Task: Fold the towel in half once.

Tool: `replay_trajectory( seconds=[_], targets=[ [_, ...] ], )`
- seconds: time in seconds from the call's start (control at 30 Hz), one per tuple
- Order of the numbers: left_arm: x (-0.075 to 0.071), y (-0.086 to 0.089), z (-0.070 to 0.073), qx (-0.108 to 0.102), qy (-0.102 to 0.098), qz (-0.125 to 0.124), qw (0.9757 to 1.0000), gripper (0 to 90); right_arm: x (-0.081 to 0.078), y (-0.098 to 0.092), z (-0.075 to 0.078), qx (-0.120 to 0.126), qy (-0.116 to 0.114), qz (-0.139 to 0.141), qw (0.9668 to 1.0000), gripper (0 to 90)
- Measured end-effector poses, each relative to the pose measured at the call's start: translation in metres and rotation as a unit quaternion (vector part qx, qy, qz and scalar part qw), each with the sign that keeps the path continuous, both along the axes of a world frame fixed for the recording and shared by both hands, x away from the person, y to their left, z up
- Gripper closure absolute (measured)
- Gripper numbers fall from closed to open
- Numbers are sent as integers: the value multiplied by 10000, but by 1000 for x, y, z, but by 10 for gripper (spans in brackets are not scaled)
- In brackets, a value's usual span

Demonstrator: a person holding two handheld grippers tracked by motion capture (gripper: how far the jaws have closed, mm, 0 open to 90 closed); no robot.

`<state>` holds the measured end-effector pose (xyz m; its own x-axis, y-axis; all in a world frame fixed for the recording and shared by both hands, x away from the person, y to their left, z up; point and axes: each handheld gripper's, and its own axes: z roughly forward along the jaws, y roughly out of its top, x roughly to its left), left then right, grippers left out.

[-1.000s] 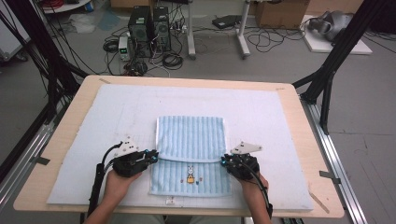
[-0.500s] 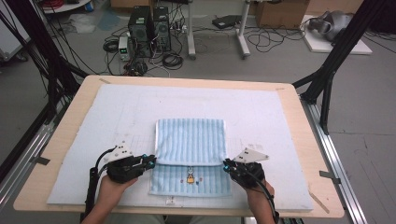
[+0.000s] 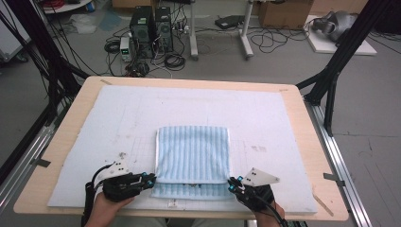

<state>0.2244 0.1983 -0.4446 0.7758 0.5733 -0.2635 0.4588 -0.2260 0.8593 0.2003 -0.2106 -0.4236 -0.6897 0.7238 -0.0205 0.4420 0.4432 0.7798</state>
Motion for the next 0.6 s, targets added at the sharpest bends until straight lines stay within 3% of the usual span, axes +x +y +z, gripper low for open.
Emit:
replay_trajectory(
  seconds=[0.3, 0.43, 0.47, 0.53, 0.6],
  targets=[
    [-18, 1, -7, 144, 72, -196, 9997, 805, -21, 3, -2, -163, 20, 51, 9999, 824],
    [-21, 2, -6, 101, 77, -296, 9995, 787, -27, 1, -6, -164, 64, 19, 9998, 813],
    [-20, 3, -6, 77, 75, -227, 9997, 722, -27, 0, -7, -176, 75, -36, 9998, 752],
    [-16, 5, -4, 5, 12, 63, 10000, 531, -25, -5, -7, 49, 116, -270, 9996, 617],
    [-11, 8, 0, -91, -47, 217, 9997, 494, -20, -9, -4, 276, 48, -470, 9985, 531]
  ],
)
